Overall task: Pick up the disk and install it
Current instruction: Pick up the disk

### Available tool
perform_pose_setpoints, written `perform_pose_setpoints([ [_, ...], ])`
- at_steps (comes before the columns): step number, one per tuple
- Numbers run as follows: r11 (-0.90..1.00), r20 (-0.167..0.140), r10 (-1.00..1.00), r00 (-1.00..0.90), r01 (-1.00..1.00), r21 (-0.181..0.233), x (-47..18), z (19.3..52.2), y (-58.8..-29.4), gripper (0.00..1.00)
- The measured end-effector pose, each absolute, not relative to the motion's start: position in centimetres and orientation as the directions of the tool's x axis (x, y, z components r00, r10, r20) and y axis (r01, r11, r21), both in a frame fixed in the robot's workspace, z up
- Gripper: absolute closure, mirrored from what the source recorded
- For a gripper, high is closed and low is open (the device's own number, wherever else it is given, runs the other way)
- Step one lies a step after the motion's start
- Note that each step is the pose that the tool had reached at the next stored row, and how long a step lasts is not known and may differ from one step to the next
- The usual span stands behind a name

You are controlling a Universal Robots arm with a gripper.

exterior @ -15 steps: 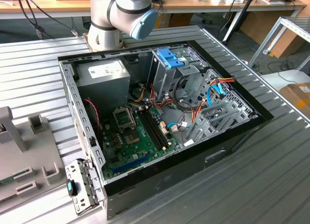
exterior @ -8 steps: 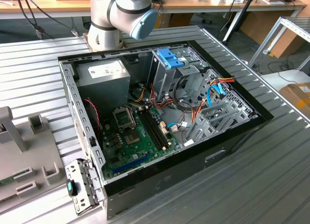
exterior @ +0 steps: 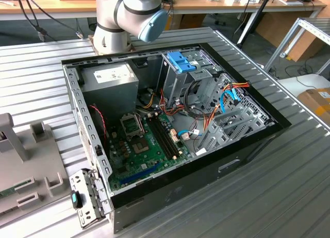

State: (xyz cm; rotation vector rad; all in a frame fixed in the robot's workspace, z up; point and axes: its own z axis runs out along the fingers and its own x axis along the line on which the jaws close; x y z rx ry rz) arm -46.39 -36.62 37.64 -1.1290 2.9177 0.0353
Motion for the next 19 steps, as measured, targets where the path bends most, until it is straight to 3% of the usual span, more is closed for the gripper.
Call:
perform_pose_setpoints([
  [19,0.367,-0.020,-0.930,-0.368,-0.930,0.016,-46.39,37.52,-36.62,0.52],
])
